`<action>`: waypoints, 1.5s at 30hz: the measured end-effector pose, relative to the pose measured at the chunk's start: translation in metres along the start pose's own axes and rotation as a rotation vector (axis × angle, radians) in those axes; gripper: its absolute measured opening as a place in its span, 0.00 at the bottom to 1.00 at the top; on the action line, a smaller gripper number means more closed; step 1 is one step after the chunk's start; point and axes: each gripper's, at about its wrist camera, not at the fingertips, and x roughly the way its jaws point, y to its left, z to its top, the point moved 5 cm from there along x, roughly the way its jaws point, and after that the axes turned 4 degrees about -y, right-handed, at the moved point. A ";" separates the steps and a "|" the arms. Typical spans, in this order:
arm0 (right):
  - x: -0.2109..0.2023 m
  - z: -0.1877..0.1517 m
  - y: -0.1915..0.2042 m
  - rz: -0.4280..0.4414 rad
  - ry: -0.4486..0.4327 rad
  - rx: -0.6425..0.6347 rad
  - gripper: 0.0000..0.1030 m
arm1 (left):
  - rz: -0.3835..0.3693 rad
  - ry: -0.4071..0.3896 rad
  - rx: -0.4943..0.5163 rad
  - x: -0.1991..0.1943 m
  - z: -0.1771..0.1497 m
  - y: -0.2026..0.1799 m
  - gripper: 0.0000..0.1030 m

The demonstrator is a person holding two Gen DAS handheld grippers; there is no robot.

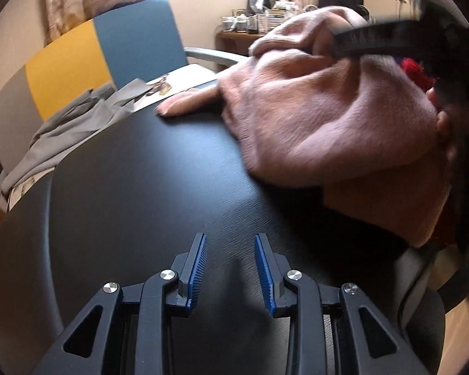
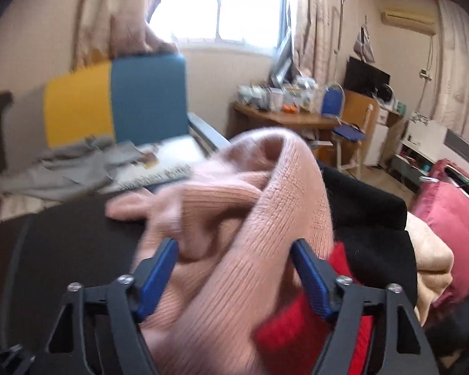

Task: Fold clothes
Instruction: 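Grasp the pink knit sweater with the right gripper and pull it out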

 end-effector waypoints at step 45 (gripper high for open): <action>-0.145 -0.143 0.242 0.989 0.210 0.025 0.12 | 0.086 -0.033 -0.303 -0.085 -0.052 0.189 0.30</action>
